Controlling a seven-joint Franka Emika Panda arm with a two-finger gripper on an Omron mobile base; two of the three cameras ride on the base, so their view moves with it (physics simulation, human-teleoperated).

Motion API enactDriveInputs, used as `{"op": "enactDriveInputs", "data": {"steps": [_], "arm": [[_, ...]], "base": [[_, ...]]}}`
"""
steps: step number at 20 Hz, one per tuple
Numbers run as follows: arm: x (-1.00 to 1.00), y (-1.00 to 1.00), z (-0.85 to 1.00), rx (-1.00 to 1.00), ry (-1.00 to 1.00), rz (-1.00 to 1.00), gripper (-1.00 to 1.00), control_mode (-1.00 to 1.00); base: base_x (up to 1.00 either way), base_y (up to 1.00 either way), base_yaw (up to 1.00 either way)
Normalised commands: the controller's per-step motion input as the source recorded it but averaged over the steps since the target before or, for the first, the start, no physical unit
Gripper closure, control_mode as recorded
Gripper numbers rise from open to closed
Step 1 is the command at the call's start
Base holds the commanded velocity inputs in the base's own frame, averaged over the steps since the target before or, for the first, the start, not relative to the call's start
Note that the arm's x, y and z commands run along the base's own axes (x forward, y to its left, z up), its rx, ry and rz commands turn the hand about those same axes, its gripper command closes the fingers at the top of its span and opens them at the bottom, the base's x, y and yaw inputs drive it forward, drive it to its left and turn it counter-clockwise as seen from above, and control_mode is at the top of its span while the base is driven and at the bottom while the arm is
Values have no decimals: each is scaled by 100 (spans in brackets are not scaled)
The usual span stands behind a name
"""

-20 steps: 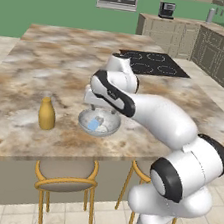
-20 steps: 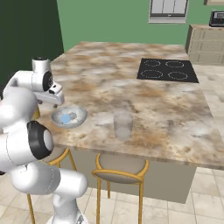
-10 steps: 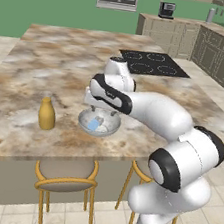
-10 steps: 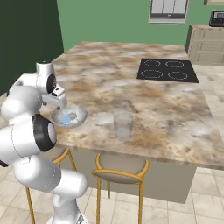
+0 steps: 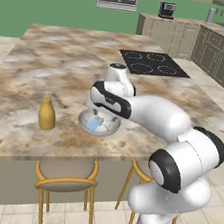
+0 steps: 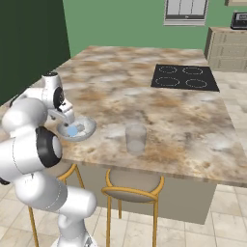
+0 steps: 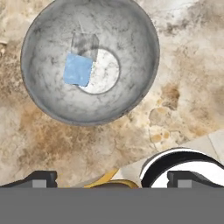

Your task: There are two ice cubes in the ice bowl. Place both ice cubes in the glass cup.

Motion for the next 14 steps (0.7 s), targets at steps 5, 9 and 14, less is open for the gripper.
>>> {"op": "enactDriveInputs", "data": {"steps": [5, 9, 14], "arm": [[17, -14, -7, 0, 0, -5, -100, -100], [28, 0, -7, 1, 0, 0, -100, -100], [33, 0, -6, 0, 0, 0, -100, -100]], "base": [[0, 0, 0], [0, 0, 0], [0, 0, 0]]}}
